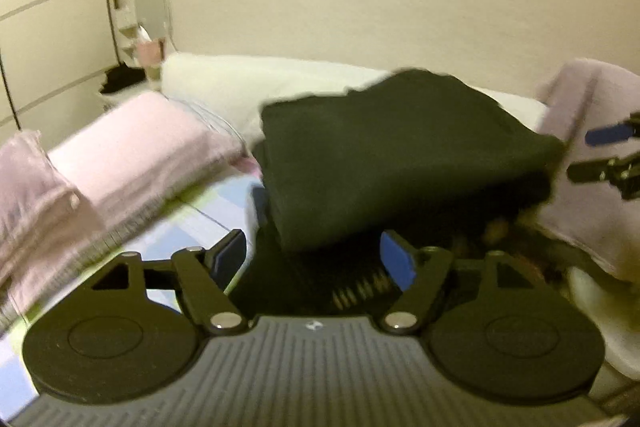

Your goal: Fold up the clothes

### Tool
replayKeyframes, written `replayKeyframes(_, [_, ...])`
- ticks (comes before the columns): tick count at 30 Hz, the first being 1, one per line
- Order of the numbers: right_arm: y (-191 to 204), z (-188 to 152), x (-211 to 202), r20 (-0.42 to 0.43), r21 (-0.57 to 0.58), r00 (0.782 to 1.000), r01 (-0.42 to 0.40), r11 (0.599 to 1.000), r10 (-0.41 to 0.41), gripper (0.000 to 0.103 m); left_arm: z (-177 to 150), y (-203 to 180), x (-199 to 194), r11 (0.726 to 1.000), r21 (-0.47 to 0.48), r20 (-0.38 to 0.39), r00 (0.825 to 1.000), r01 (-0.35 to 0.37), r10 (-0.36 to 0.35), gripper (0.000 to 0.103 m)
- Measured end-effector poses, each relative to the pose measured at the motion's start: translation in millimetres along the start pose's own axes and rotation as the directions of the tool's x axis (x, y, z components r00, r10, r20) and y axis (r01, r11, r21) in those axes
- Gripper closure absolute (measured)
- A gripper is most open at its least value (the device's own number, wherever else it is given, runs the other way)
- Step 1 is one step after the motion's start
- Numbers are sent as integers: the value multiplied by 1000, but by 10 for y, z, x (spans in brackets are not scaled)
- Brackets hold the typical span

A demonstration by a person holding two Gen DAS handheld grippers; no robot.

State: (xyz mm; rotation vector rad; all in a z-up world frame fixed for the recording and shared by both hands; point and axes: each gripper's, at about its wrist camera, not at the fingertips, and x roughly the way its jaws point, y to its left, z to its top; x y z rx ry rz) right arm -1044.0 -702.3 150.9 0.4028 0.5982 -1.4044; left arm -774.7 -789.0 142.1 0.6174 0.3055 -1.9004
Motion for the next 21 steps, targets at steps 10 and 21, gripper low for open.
replayKeyframes(10, [652,-541,-828,-28,202,996,87,976,-83,24,-813,-40,-1078,997,-61,-11,999,42,-43,3])
replayKeyframes(21, [1503,-1077,-1763,-90,396,983,180,900,-158,2,-1242,-23,-1826,993,-110,-61,997,49,-56,2])
